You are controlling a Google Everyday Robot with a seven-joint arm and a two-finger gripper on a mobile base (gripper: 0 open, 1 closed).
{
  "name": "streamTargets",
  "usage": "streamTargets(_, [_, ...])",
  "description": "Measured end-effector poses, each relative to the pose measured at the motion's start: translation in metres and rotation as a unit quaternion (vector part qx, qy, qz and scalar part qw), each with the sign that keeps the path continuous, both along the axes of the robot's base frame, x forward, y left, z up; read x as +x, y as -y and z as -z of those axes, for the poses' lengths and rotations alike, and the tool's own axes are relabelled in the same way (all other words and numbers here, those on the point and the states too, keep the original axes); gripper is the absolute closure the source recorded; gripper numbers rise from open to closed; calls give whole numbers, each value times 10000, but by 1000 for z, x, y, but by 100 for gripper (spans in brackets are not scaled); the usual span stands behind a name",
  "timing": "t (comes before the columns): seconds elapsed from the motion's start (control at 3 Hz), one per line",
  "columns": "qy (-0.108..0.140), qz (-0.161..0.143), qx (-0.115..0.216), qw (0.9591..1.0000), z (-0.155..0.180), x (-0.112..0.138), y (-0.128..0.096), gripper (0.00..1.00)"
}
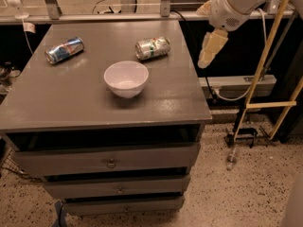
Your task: Place 7up can into white bowl
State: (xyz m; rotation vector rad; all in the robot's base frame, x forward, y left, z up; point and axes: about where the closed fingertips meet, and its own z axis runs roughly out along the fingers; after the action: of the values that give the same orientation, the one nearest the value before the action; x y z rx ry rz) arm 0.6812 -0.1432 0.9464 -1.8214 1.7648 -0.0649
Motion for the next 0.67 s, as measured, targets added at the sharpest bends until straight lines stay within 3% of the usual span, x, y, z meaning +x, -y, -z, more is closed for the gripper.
streamTargets(0.33, [99,-161,-83,9998,8,27,-22,0])
streamTargets(0.67, [157,-444,-531,9975,18,55,-52,0])
